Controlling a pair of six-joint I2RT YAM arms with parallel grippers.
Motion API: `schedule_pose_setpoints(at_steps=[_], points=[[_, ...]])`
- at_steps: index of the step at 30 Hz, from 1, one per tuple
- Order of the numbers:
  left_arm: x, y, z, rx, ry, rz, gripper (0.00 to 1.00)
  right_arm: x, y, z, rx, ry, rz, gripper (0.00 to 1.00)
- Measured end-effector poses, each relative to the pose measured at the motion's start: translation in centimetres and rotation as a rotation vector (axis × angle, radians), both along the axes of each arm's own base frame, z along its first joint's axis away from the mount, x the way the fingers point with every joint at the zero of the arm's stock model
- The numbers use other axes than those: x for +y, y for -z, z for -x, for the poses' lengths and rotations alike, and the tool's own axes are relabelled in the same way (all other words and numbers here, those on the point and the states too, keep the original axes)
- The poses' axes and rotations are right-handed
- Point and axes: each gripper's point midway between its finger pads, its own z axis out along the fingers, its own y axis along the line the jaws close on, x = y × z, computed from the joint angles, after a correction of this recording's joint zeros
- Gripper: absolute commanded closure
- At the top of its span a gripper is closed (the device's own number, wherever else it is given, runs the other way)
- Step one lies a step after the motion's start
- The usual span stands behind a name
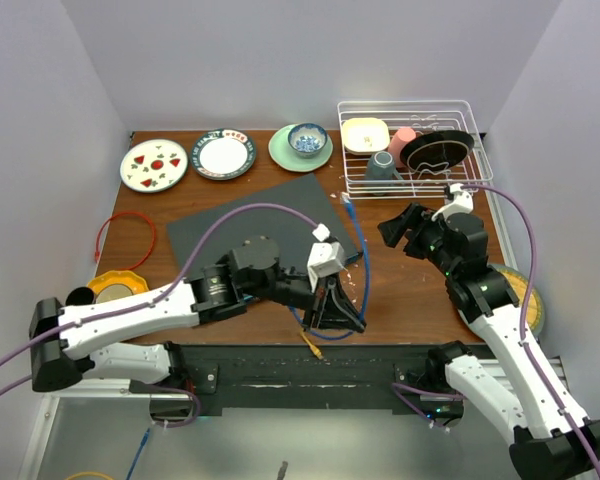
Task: Pull the plug from the switch port
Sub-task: Place the connector at the corner of the board.
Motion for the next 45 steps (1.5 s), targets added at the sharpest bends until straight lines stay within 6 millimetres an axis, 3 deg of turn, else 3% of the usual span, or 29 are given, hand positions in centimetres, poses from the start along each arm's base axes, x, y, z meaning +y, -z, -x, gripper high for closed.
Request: schedule_pose_setpoints(at_steps=[5, 8, 11, 14, 17, 20, 23, 26, 28, 31, 33, 35, 37, 41, 45], points=[[-0.4, 5.5, 0.9, 0.110, 0.057, -0.144, 1.00, 0.2, 0.4, 0.0, 0.013, -0.011, 0.001, 0.19], [0.2, 4.8, 0.6, 0.090, 0.023, -0.148, 1.00, 0.4, 0.3, 0.0, 0.011, -0.022, -0.003, 0.19], [1.2, 0.4, -0.2, 0.015, -0.037, -0.093, 1.00, 0.5, 0.3, 0.0, 0.009, -0.027, -0.006, 0.19], [2.6, -7.4, -1.2, -0.101, -0.118, 0.059, 1.00, 0.6, 0.4, 0.0, 0.004, -0.034, -0.010, 0.19], [5.0, -13.7, -2.4, -0.194, -0.248, 0.206, 1.00, 0.9, 0.4, 0.0, 0.000, -0.047, -0.018, 0.19], [7.1, -17.0, -6.4, -0.232, -0.500, 0.256, 1.00, 1.1, 0.1, -0.1, -0.009, -0.053, -0.025, 0.19], [9.2, -17.3, -14.3, -0.221, -0.839, 0.178, 1.00, 1.4, -0.2, -0.1, -0.022, -0.068, -0.039, 0.20], [13.9, -13.6, -26.5, -0.148, -1.250, -0.005, 1.00, 1.8, 0.0, -0.3, -0.030, -0.082, -0.051, 0.20], [18.3, -8.3, -34.0, -0.065, -1.487, -0.166, 1.00, 2.0, 0.6, -0.3, -0.021, -0.092, -0.060, 0.20], [25.6, 1.4, -41.4, 0.098, -1.740, -0.419, 1.00, 2.5, 2.0, -0.5, 0.011, -0.106, -0.067, 0.21], [30.6, 7.2, -44.0, 0.211, -1.865, -0.560, 1.00, 2.7, 2.6, -0.7, 0.026, -0.113, -0.069, 0.21], [35.0, 10.9, -45.0, 0.300, -1.958, -0.649, 1.00, 2.8, 3.0, -0.8, 0.030, -0.114, -0.069, 0.21], [39.5, 13.3, -45.4, 0.368, -2.054, -0.704, 1.00, 2.8, 3.2, -0.8, 0.027, -0.116, -0.070, 0.21], [46.2, 13.9, -45.7, 0.429, -2.213, -0.738, 1.00, 3.0, 3.8, -1.1, 0.030, -0.125, -0.071, 0.21], [50.0, 12.2, -48.5, 0.398, -2.331, -0.704, 1.00, 3.4, 4.9, -1.6, 0.056, -0.138, -0.064, 0.21]])
